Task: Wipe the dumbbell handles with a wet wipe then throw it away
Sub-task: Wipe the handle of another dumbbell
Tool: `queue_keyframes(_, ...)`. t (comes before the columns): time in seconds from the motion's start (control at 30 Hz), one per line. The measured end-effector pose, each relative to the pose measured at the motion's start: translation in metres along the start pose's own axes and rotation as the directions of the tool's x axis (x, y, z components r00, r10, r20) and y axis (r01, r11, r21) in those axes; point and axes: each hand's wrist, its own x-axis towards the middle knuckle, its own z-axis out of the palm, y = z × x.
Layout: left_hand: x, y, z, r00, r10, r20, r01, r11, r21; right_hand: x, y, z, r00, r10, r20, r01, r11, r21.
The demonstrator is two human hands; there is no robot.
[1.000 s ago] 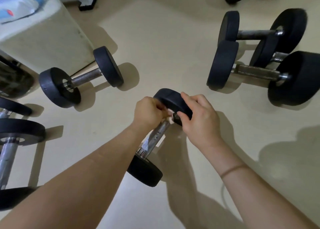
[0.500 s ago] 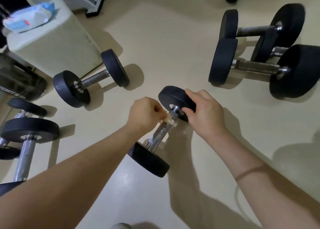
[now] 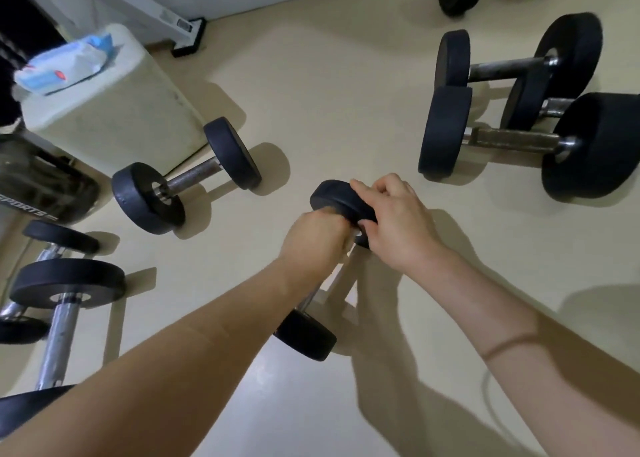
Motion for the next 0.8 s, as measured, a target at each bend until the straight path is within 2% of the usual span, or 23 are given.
queue_keyframes(0.07, -0.002, -0.004, -0.003, 0.998, -0.013, 0.056, 0.012, 0.999, 0.03, 0.002, 0.0, 0.001, 0.999, 0.006, -0.053, -0.004, 0.999, 0.033)
queue_keyframes(0.13, -0.016, 0.0, -0.001, 0.981, 0.032, 0.19, -0.064, 0.985, 0.163, 0.005, 0.0, 0.002, 0.996, 0.024, -0.085, -0.018, 0.998, 0.067)
queue_keyframes(0.2, -0.031, 0.005, 0.008, 0.953, 0.001, 0.303, -0.069, 0.975, 0.213, 0.011, -0.005, 0.003, 0.996, 0.022, -0.088, -0.012, 0.994, 0.107)
queue_keyframes(0.27, -0.026, 0.006, 0.009, 0.966, -0.05, 0.256, -0.005, 0.978, 0.207, 0.016, -0.009, 0.005, 0.998, -0.003, -0.063, 0.01, 0.994, 0.112)
queue_keyframes(0.37, 0.0, -0.004, 0.005, 0.999, -0.026, 0.026, 0.024, 0.996, 0.084, 0.02, -0.014, 0.007, 0.997, -0.056, 0.059, 0.054, 0.998, 0.036)
queue_keyframes(0.4, 0.006, -0.01, 0.003, 1.0, -0.022, 0.0, 0.022, 0.998, 0.05, 0.021, -0.015, 0.006, 0.994, -0.061, 0.088, 0.06, 0.998, 0.01)
queue_keyframes(0.5, 0.001, -0.022, 0.005, 0.993, -0.047, 0.108, 0.036, 0.994, 0.107, 0.031, -0.022, 0.002, 0.99, -0.048, 0.13, 0.056, 0.997, -0.056)
queue_keyframes(0.6, -0.017, -0.028, 0.011, 0.959, -0.164, 0.231, 0.121, 0.974, 0.189, 0.042, -0.034, 0.006, 0.988, -0.056, 0.143, 0.071, 0.992, -0.1)
queue_keyframes(0.67, -0.025, -0.034, 0.008, 0.944, -0.176, 0.28, 0.107, 0.963, 0.246, 0.048, -0.04, 0.01, 0.988, -0.061, 0.141, 0.076, 0.992, -0.105)
queue_keyframes(0.8, -0.037, -0.047, -0.001, 0.915, -0.234, 0.328, 0.19, 0.968, 0.162, 0.051, -0.048, 0.012, 0.988, -0.048, 0.144, 0.069, 0.987, -0.143)
